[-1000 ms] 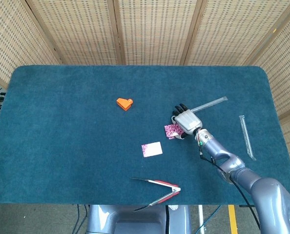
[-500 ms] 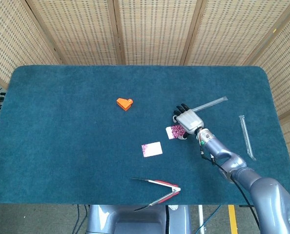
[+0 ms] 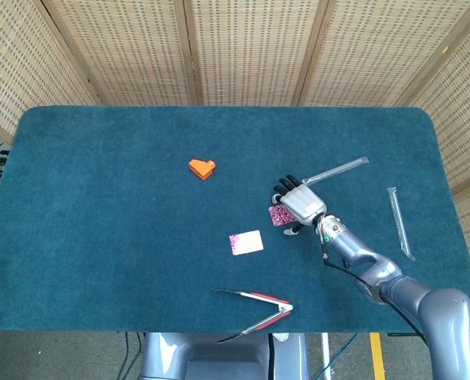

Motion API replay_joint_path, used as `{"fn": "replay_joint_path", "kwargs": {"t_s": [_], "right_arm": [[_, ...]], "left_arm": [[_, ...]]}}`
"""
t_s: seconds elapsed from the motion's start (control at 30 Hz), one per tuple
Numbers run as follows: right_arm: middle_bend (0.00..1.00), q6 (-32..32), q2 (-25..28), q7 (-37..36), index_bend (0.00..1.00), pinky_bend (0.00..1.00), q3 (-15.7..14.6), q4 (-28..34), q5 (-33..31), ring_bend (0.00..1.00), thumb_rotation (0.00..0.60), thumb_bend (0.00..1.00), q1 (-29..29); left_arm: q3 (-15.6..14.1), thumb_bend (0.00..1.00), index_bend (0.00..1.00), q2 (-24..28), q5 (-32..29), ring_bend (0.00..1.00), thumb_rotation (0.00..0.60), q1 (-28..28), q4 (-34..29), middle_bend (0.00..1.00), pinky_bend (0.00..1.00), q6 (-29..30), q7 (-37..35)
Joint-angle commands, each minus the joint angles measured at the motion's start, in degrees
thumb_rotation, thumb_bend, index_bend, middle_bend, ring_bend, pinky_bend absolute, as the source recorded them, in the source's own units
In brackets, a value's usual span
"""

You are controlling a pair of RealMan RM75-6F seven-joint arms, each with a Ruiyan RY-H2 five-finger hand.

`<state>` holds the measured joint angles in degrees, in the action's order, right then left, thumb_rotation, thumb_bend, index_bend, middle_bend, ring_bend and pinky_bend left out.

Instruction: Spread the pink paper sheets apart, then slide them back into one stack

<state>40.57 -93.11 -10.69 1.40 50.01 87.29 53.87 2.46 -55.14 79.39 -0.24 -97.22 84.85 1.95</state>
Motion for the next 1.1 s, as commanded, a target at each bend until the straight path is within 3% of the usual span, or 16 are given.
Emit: {"fn": "replay_joint_path", "kwargs": {"t_s": [0.03, 0.17, 0.4, 1.1], "right_arm": [[0.15, 0.35, 1.75, 2.4, 0.26, 0.0, 0.42, 4.99, -0.9, 0.0, 0.6, 0.16, -0.48], [0.14, 0.83, 2.77, 5.58, 0.25, 0.0, 0.89, 10.5, -1.84, 0.0, 0.6, 0.15, -0.89], [0.14, 0.9, 2.27, 10.92, 0.25, 0.0, 2.16, 14.92, -4.51, 0.0, 0.6, 0.14, -1.28], [0.14, 1.18, -2.28, 17.08, 0.25, 0.0, 3.28, 12.25, -7.67, 0.0, 0.6, 0.14, -1.6]], "left_arm": [[0.02, 0.03, 0.1, 0.03, 0.07, 0.0, 0.6, -0.01, -0.04, 0.0, 0.0, 0.06, -0.01], [0.13, 0.03, 0.1, 0.38, 0.12, 0.0, 0.6, 0.06, -0.19, 0.0, 0.0, 0.38, 0.05], [-0.01, 0.03, 0.1, 0.83, 1.0, 0.0, 0.6, -0.27, -0.64, 0.0, 0.0, 0.23, 0.27], [-1.34, 0.03, 0.1, 1.21, 5.02, 0.0, 0.6, -1.48, -1.64, 0.0, 0.0, -0.55, 0.7]]}}
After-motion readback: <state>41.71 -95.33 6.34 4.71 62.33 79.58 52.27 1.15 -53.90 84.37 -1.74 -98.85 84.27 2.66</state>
